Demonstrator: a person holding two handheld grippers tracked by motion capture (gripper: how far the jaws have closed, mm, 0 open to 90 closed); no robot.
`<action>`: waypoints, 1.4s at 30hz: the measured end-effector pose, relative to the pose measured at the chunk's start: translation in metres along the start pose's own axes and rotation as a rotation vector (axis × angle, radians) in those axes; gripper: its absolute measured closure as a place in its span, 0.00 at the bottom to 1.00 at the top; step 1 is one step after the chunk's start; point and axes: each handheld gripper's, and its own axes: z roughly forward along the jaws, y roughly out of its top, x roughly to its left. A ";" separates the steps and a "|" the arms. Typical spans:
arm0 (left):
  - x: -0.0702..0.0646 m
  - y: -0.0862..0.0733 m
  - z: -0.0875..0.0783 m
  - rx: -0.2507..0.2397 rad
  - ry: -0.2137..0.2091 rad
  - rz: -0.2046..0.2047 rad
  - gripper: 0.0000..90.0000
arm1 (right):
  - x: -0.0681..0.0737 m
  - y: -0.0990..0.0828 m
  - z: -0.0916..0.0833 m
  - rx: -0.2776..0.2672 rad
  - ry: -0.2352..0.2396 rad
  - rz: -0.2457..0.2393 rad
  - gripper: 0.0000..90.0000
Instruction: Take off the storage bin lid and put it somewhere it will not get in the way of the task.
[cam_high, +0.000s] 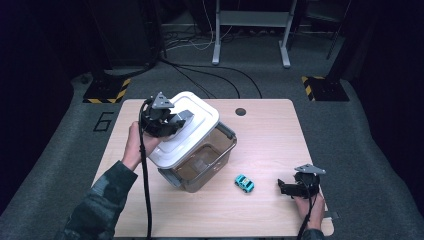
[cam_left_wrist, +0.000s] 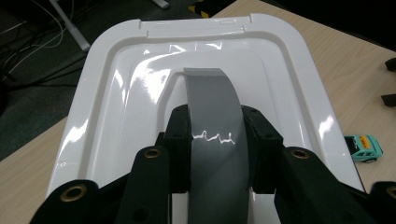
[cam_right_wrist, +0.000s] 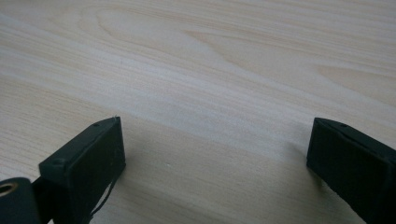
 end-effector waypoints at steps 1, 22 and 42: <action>0.000 0.000 0.000 0.000 0.000 0.000 0.74 | 0.000 0.000 0.000 0.000 0.000 0.000 0.04; 0.037 -0.010 -0.015 0.003 0.076 -0.056 0.74 | 0.000 0.000 0.000 -0.001 -0.001 0.002 0.04; 0.072 -0.027 -0.026 0.002 0.156 -0.141 0.74 | 0.000 0.000 0.000 -0.001 -0.002 0.002 0.04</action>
